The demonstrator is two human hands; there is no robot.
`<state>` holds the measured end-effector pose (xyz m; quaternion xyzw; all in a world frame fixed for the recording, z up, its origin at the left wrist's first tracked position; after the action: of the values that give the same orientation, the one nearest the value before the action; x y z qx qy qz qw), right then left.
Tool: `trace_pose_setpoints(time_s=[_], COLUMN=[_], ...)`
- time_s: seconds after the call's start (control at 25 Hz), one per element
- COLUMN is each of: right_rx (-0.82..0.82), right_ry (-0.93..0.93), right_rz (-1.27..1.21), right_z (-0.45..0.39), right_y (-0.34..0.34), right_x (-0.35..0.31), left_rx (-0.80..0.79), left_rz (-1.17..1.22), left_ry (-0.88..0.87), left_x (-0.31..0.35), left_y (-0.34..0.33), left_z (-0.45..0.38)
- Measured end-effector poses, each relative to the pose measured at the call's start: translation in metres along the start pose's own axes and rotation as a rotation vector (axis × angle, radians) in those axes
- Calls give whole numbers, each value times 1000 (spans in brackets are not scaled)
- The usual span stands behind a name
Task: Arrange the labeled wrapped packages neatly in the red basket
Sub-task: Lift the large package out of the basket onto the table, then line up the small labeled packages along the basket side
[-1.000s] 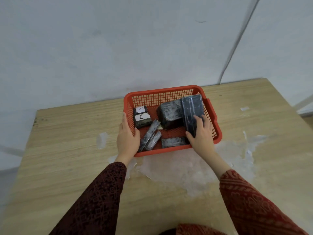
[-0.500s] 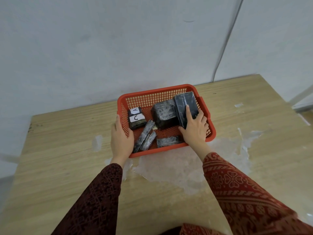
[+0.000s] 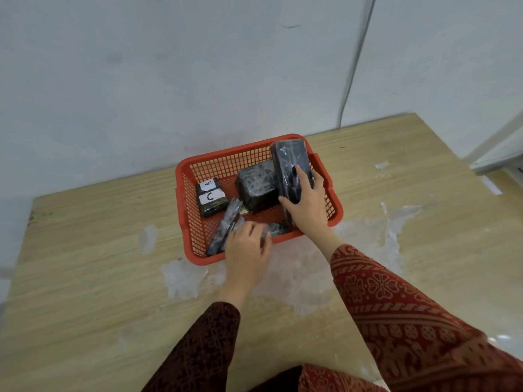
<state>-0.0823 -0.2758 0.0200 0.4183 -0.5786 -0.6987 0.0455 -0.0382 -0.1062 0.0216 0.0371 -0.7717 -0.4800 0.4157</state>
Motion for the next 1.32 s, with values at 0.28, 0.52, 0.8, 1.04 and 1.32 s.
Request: trace_pose_setpoints(time_s=[0.28, 0.52, 0.8, 1.04, 1.32], right_rx=[231, -72, -170, 16, -54], right_ry=[81, -313, -227, -72, 513], right_rz=[-296, -86, 282, 118, -41], right_z=[23, 63, 66, 61, 57], right_y=[98, 57, 27, 47, 29], right_x=[43, 172, 172, 121, -23], left_rx=[44, 135, 197, 111, 157], left_rz=[-203, -231, -257, -164, 170], left_ry=[-87, -101, -74, 15, 23], left_x=[7, 9, 7, 4, -3], left_y=[-9, -9, -9, -6, 33], left_z=[6, 6, 10, 8, 4])
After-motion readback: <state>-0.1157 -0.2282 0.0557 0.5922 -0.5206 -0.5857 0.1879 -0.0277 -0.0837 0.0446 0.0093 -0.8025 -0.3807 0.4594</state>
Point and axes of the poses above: each hand's wrist, its own z-axis away from the middle knuckle, its own y-axis out of the back of the hand, x = y × z, the point moved 9 cm from there along -z, towards the middle knuckle, and after that the axes turned 11 degrees about z, right-handed, at the moved point
